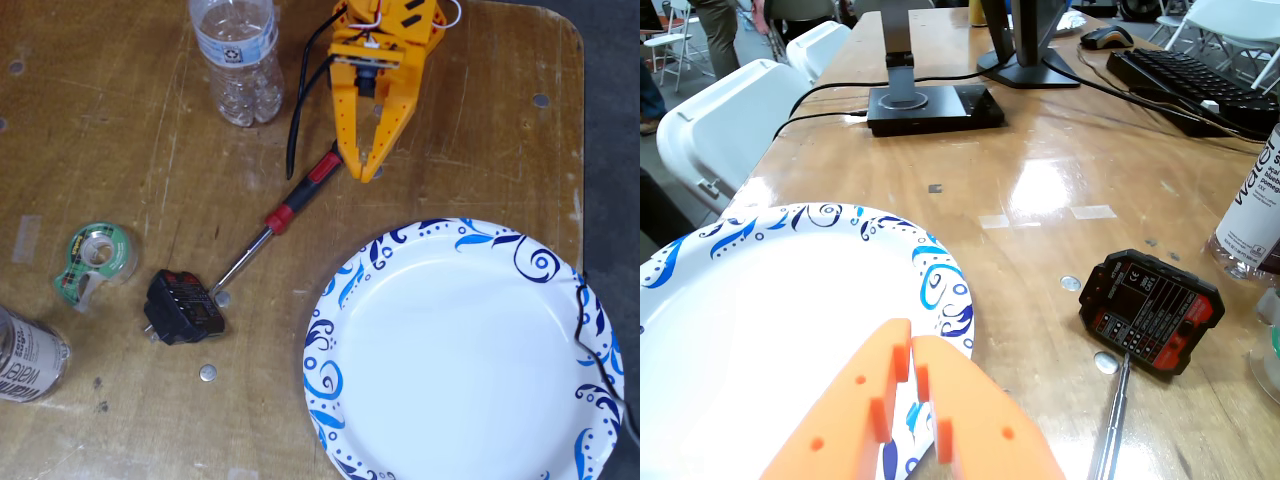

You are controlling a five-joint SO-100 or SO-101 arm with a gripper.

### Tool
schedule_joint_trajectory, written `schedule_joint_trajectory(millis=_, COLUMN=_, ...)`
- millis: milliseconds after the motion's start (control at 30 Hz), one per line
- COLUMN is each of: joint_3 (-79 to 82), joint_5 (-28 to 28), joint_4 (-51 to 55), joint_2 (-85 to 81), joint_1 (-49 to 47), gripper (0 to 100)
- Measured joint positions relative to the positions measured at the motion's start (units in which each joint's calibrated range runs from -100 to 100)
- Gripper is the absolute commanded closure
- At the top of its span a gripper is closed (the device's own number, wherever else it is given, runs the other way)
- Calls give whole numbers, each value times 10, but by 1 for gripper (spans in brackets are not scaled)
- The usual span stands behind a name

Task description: Move the bottles to the plate

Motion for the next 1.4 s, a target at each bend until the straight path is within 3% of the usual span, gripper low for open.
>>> schedule_joint_trajectory(millis=167, joint_3=0, joint_5=3, joint_4=-42, joint_2=0, joint_1=-75, gripper=99)
schedule_joint_trajectory(millis=1033, joint_3=-2, joint_5=1, joint_4=-60, joint_2=0, joint_1=-38, gripper=99)
schedule_joint_trajectory(millis=1400, joint_3=-14, joint_5=1, joint_4=-266, joint_2=0, joint_1=-69, gripper=99)
